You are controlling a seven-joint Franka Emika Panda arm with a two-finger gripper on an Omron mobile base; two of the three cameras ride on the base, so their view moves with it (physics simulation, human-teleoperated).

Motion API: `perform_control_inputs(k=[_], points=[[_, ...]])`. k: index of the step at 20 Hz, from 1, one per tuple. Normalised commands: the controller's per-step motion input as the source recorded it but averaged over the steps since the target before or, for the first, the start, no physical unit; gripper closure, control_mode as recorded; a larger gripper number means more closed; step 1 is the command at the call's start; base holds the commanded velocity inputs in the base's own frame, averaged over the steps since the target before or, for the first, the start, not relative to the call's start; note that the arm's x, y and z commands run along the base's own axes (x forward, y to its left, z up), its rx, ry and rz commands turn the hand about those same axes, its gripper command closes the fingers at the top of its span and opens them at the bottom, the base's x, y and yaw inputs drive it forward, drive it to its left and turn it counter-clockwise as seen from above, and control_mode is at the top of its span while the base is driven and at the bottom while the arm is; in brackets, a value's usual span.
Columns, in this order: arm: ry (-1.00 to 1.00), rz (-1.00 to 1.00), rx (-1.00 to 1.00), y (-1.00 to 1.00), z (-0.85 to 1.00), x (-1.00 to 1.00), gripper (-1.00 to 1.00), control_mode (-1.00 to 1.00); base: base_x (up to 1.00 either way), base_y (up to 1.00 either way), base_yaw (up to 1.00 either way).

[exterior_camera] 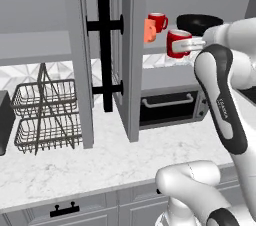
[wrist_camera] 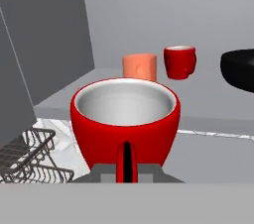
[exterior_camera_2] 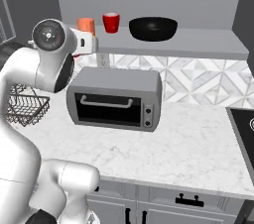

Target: Gather all objects into one cabinet and sort the glasses and bowls to opposite sides.

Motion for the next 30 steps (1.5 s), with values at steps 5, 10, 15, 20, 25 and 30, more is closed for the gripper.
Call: perform_control_inputs(k=[5,10,15,20,25,30], points=[[0.01,0.00,0.08,-0.27,0.21,0.62,1.00,-1.00,0.00,0.00,0.00],[0.02,0.00,0.00,-0.14,0.00,0.76,1.00,-1.00,0.00,0.00,0.00],[0.00,0.00,0.00,0.00,-0.01,0.69,1.00,-1.00,0.00,0.00,0.00],[0.00,0.00,-0.02,0.00,-0.19,0.51,1.00,-1.00,0.00,0.00,0.00],[0.00,0.00,-0.08,0.00,-0.24,0.34,1.00,-1.00,0.00,0.00,0.00],[0.00,0.00,-0.08,0.00,-0.19,0.27,1.00,-1.00,0.00,0.00,0.00]])
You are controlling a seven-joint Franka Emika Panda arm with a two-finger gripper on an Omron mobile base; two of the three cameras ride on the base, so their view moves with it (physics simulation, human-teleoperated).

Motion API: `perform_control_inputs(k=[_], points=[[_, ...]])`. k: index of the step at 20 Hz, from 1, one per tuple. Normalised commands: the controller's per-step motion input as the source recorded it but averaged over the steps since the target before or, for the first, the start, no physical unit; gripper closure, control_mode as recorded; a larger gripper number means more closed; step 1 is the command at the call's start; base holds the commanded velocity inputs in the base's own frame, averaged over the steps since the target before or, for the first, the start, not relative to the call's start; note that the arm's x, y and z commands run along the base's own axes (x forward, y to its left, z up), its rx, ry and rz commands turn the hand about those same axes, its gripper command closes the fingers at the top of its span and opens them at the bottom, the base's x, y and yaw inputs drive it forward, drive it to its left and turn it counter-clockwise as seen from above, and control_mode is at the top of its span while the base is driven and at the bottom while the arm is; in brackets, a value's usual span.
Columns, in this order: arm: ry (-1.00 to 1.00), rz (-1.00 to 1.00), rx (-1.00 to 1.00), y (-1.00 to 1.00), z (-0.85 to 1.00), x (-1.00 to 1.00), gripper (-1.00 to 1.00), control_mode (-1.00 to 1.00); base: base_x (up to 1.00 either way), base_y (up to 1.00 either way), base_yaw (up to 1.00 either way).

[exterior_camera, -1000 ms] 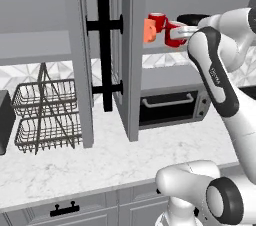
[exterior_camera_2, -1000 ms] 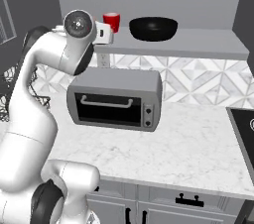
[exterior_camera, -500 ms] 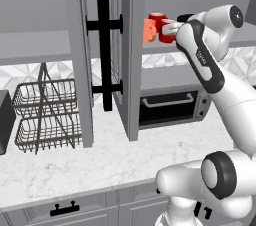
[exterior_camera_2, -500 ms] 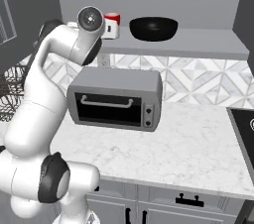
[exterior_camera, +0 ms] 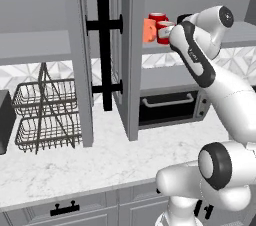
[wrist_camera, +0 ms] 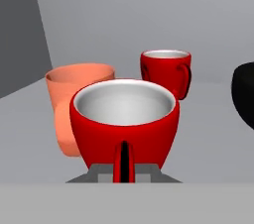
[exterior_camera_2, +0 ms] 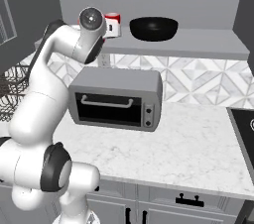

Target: Gather all objects into one cabinet and sort the glasses and bowls to opposite sides.

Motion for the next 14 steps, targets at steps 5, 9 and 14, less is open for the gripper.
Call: perform_control_inputs(k=[5,9,14], points=[[0.00,0.00,-0.04,0.00,-0.17,0.31,1.00,-1.00,0.00,0.00,0.00],[0.00,0.00,0.00,0.00,-0.19,0.34,1.00,-1.00,0.00,0.00,0.00],[0.00,0.00,0.00,0.00,-0.23,0.26,1.00,-1.00,0.00,0.00,0.00]])
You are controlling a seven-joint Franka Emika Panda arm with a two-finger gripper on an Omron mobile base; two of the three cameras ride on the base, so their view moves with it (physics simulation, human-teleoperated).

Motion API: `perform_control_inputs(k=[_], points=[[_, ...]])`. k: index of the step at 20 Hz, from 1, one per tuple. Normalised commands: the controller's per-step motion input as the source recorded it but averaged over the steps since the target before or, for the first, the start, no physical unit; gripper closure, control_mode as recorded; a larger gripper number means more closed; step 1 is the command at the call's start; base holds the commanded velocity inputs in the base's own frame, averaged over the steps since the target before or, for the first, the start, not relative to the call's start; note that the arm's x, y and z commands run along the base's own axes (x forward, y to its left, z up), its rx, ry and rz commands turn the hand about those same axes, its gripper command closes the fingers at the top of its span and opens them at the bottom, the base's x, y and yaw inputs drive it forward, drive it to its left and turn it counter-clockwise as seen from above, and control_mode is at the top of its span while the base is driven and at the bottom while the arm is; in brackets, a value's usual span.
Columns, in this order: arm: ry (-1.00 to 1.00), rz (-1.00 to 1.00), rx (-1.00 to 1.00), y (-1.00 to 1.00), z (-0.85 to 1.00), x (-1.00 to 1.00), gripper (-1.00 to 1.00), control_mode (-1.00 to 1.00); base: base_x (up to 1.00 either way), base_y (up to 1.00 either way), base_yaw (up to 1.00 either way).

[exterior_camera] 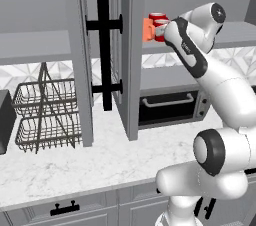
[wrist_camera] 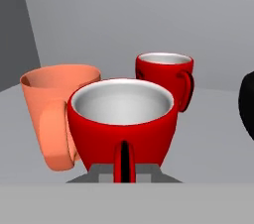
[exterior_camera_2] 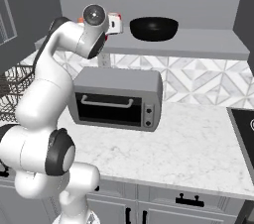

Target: Gather all objects into one cabinet and sort the glasses and bowls to opposite sides.

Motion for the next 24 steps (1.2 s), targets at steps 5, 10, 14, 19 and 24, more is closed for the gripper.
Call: perform_control_inputs(k=[5,10,14,19,24], points=[[0.00,0.03,0.00,0.00,-0.16,0.00,-1.00,-1.00,0.00,0.00,0.00],[0.00,0.01,0.00,0.00,-0.03,-0.01,-1.00,-1.00,0.00,0.00,0.00],[0.00,0.00,0.02,-0.11,0.15,-0.03,-1.00,-1.00,0.00,0.00,0.00],[0.00,0.01,0.05,-0.22,0.29,-0.39,-1.00,-1.00,0.00,0.00,0.00],[0.00,0.06,0.01,-0.04,0.02,-0.89,-1.00,-1.00,0.00,0.00,0.00]])
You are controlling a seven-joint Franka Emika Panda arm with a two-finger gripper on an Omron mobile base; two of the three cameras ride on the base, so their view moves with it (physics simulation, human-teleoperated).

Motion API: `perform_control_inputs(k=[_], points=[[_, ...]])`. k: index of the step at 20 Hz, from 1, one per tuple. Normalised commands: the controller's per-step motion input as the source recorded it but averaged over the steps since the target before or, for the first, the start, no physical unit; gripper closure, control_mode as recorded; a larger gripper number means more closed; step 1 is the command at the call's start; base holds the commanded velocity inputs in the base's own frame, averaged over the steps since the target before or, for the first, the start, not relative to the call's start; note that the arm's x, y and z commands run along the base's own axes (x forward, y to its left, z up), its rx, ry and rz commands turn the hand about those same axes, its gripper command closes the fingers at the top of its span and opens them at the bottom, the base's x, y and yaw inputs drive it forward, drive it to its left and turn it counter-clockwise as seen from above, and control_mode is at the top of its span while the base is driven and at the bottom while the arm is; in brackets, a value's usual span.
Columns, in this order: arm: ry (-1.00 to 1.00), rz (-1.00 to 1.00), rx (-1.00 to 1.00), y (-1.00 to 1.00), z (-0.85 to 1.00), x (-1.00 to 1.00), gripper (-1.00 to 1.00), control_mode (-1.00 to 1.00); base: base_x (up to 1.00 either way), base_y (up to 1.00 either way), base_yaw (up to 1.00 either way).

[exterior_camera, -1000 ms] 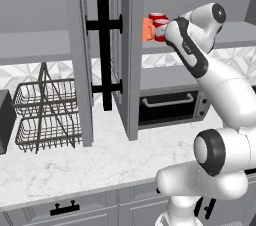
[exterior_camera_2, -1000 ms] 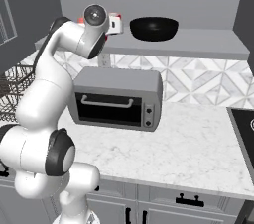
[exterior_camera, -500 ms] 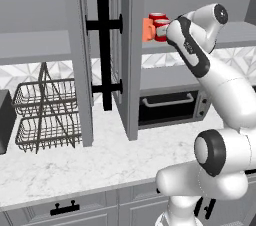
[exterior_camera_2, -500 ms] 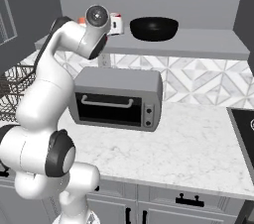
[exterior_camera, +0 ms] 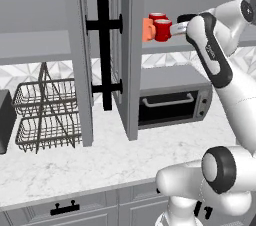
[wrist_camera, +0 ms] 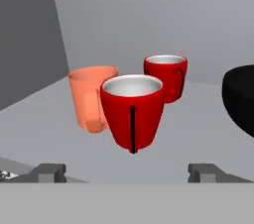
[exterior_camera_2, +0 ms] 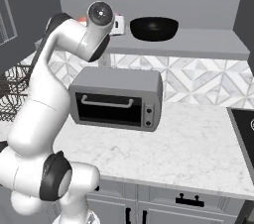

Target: Gather all objects into one cabinet and sort the glasses and bowls to opposite sides.

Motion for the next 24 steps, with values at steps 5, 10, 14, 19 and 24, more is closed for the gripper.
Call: perform_control_inputs(k=[5,10,14,19,24], points=[[0.00,0.08,0.00,0.00,0.05,-1.00,-1.00,-1.00,0.00,0.00,0.00],[-0.02,0.07,0.01,0.00,0.21,-1.00,-1.00,-1.00,0.00,0.00,0.00],[0.00,0.05,0.03,0.00,0.23,-0.99,-1.00,-1.00,0.00,0.00,0.00],[0.01,0.01,0.00,0.13,0.02,-0.84,-1.00,-1.00,0.00,0.00,0.00],[0.00,0.00,0.00,0.22,-0.01,-0.58,-1.00,-1.00,0.00,0.00,0.00]])
